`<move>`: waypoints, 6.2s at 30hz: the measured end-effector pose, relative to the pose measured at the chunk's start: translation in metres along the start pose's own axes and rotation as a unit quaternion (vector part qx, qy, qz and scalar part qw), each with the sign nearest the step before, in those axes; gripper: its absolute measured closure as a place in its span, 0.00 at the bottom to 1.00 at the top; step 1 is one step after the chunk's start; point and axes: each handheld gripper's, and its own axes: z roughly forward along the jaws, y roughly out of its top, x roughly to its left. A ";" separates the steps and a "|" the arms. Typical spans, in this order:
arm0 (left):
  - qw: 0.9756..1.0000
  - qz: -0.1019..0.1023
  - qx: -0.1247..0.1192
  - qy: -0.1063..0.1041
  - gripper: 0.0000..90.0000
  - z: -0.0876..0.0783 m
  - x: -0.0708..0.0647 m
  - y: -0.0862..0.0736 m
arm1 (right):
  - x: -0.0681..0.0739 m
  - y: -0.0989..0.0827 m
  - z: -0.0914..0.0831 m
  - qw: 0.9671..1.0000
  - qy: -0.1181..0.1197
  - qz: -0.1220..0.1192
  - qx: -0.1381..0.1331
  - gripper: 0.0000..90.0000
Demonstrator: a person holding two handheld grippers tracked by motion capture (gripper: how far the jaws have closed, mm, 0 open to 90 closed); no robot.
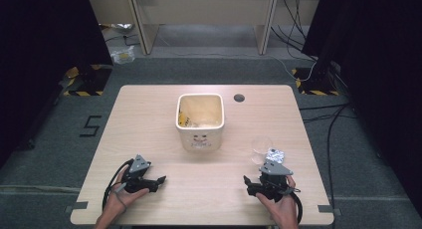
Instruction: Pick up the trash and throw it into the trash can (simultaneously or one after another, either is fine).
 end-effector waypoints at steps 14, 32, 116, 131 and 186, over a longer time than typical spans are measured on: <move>1.000 0.000 0.000 0.000 0.18 0.000 0.000 0.000 | -0.001 0.028 -0.019 0.999 -0.005 -0.021 -0.028 0.22; 1.000 0.000 0.000 0.000 0.18 0.000 0.000 0.000 | -0.015 0.055 -0.002 0.999 -0.022 -0.038 -0.029 0.39; 1.000 0.000 0.000 0.000 0.18 0.000 0.000 0.000 | -0.015 0.155 -0.016 0.985 0.002 -0.139 -0.102 0.90; 1.000 0.000 0.000 0.000 0.18 0.000 0.000 0.000 | -0.005 0.197 -0.014 0.980 0.009 -0.160 -0.122 0.90; 1.000 -0.002 -0.003 0.001 0.18 0.000 0.000 0.000 | 0.083 0.245 0.098 0.967 0.101 -0.233 -0.030 0.90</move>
